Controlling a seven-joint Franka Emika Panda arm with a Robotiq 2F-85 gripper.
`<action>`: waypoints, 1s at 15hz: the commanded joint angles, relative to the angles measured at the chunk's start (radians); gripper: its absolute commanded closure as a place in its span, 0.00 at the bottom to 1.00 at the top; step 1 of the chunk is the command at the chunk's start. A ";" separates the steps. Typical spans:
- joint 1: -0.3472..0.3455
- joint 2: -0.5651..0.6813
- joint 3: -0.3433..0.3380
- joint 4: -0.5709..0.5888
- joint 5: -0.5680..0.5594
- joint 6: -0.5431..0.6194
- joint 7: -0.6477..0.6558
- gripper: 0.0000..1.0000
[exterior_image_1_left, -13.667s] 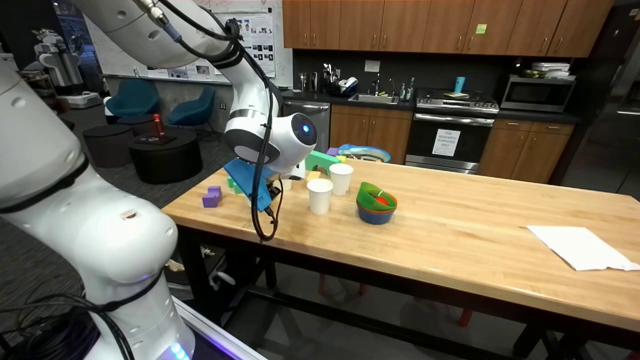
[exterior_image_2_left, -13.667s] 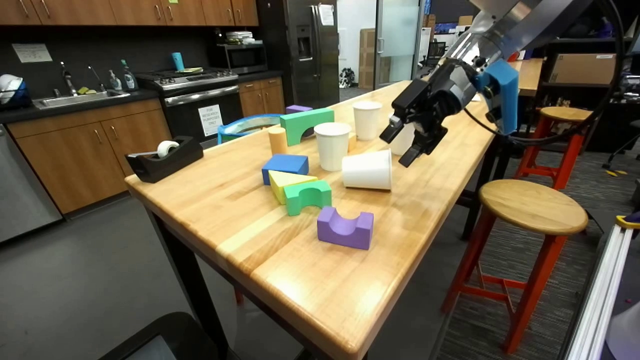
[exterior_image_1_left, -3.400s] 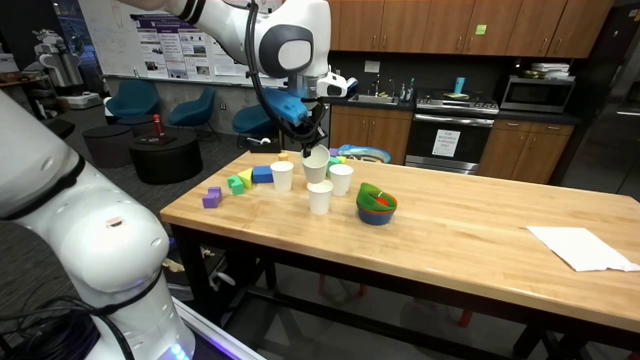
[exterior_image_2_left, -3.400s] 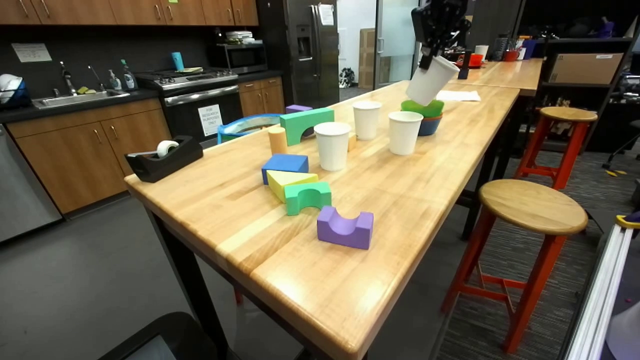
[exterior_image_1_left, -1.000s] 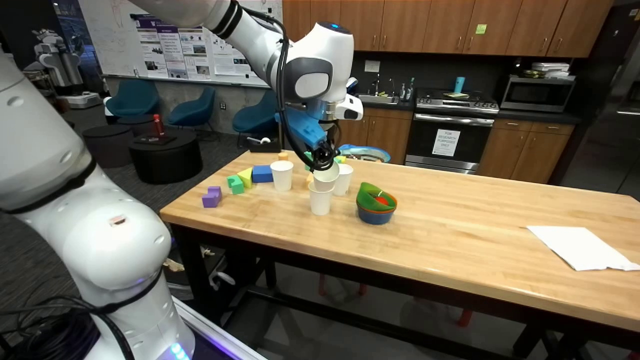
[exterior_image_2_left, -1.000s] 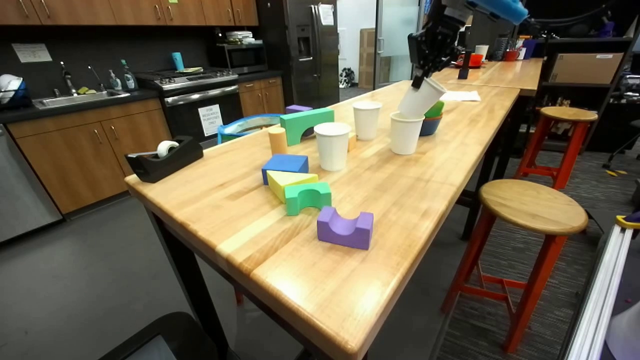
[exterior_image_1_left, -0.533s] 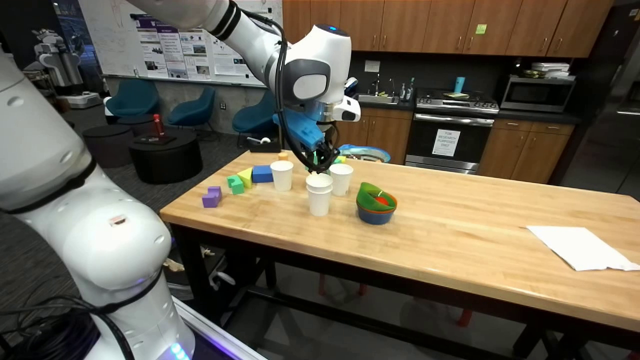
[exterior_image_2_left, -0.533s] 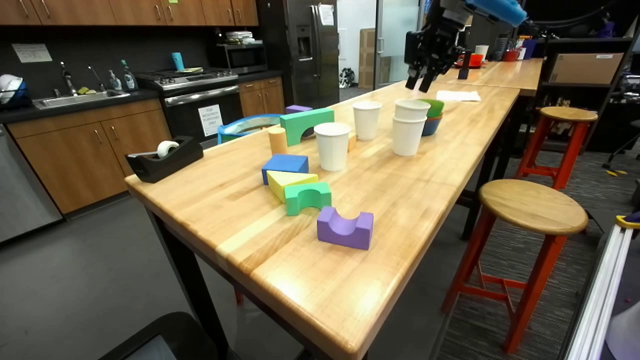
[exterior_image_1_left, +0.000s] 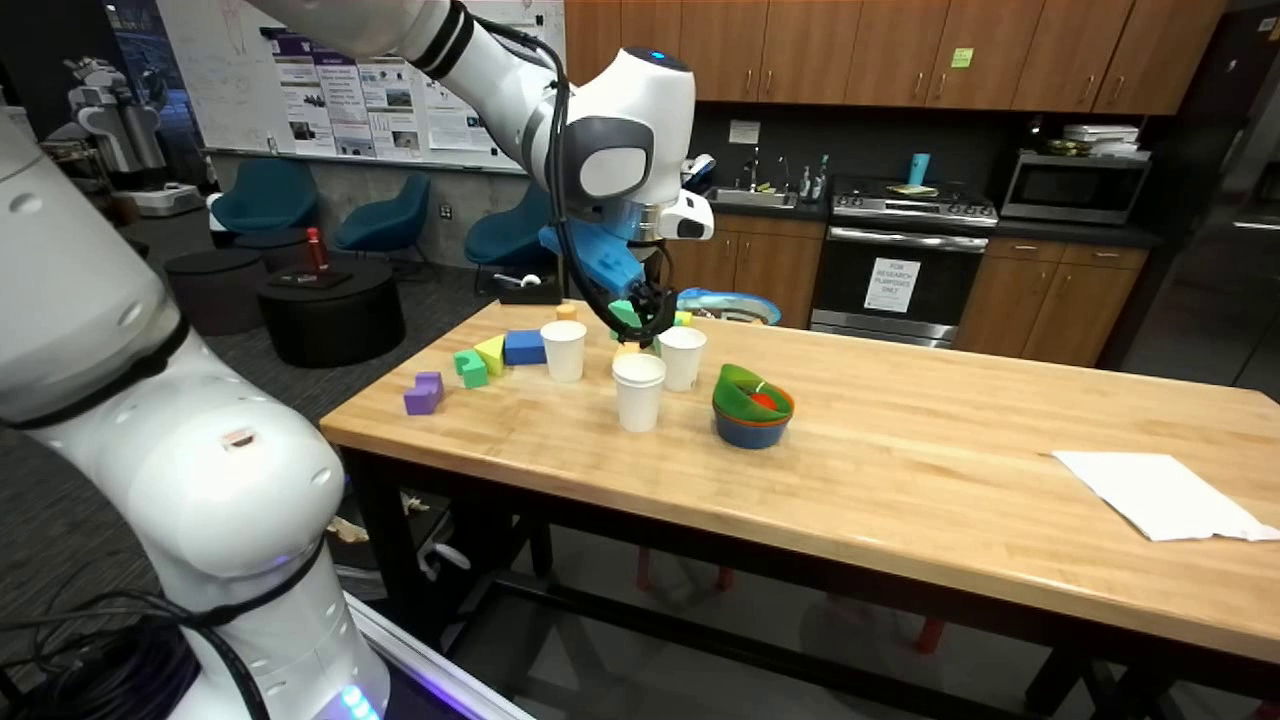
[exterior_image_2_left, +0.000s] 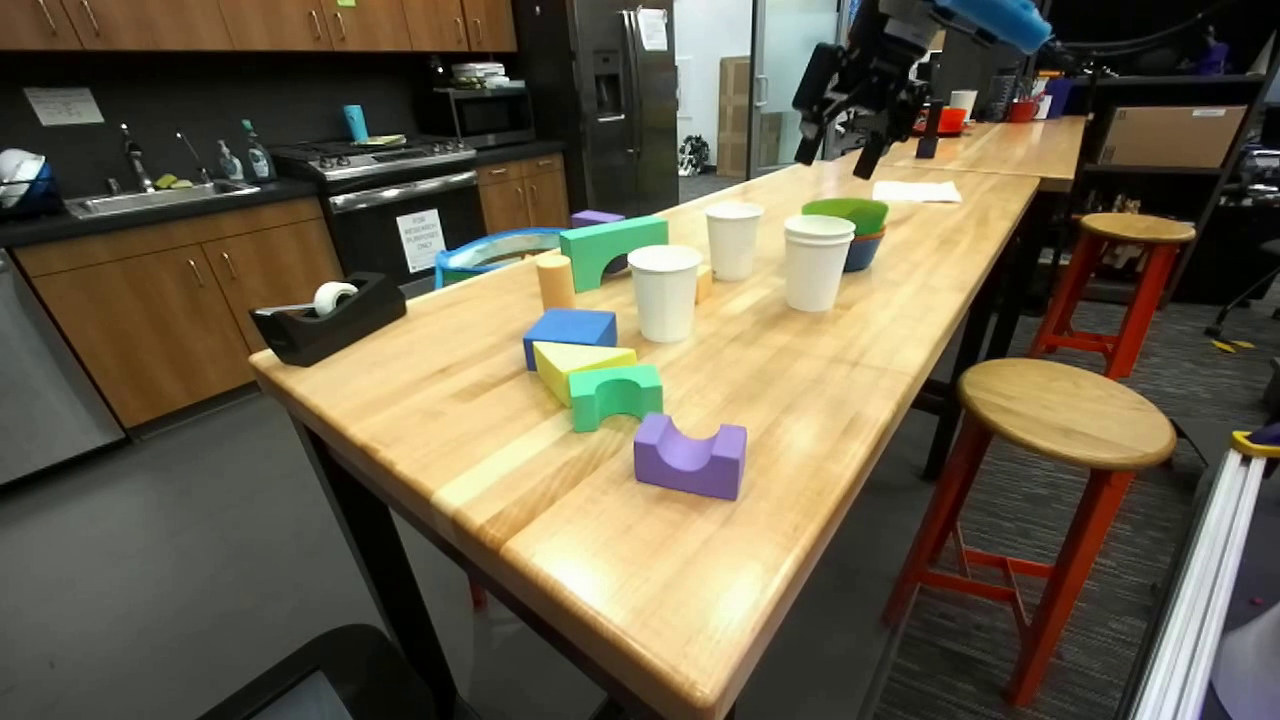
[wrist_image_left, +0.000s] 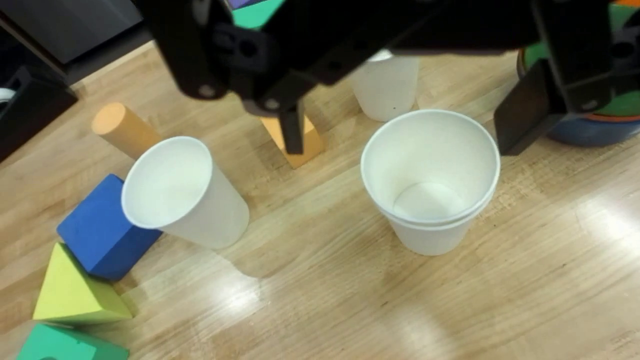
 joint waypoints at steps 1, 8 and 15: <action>0.047 -0.127 0.024 -0.084 0.018 -0.018 -0.072 0.00; 0.182 -0.323 0.139 -0.246 -0.027 -0.071 -0.119 0.00; 0.230 -0.332 0.178 -0.304 -0.064 -0.060 -0.089 0.00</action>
